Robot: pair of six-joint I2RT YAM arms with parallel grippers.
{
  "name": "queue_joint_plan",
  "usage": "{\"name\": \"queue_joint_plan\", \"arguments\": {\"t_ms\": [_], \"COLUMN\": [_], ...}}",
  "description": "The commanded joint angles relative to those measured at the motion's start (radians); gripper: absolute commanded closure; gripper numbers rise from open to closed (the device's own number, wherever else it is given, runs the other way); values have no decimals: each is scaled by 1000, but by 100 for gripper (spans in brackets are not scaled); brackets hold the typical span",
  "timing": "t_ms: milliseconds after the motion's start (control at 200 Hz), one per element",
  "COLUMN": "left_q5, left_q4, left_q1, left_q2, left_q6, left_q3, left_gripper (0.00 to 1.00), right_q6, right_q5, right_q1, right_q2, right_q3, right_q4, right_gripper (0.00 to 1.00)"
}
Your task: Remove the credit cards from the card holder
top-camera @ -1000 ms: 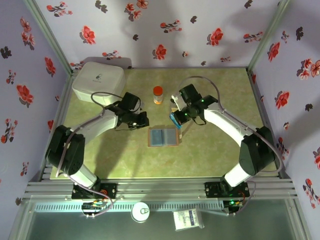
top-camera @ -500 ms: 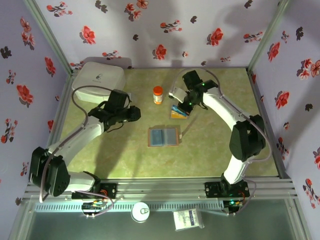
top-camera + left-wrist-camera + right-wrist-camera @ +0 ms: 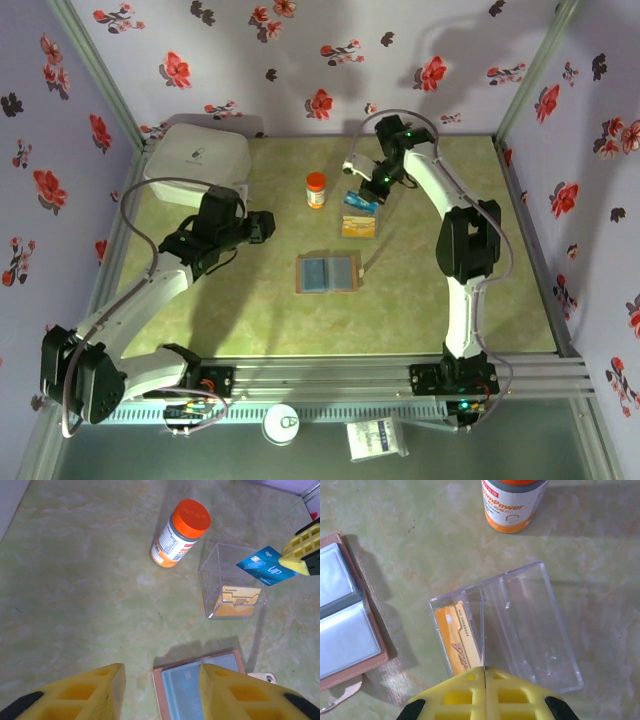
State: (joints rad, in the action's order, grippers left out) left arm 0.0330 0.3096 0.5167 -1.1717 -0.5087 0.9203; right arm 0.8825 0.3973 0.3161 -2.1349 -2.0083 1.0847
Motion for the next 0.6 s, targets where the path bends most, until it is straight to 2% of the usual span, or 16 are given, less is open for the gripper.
{"name": "queue_joint_plan", "arguments": {"t_ms": [0, 345, 505, 595], "left_q5": [-30, 5, 82, 90], "left_q4": [-10, 33, -41, -91], "left_q1": [-12, -13, -13, -14], "left_q2": [2, -31, -32, -19], "left_q6": [21, 60, 92, 85], "left_q3": [-3, 17, -7, -33], "left_gripper": [58, 56, 57, 57], "right_q6": [70, 175, 195, 198], "right_q5": [44, 55, 84, 106], "right_q1": [-19, -47, -46, -46], "right_q2": [-63, -213, -243, -257], "right_q3": [-106, -285, -296, -301], "right_q4": [118, 276, 281, 285], "right_gripper": [100, 100, 100, 100]}}
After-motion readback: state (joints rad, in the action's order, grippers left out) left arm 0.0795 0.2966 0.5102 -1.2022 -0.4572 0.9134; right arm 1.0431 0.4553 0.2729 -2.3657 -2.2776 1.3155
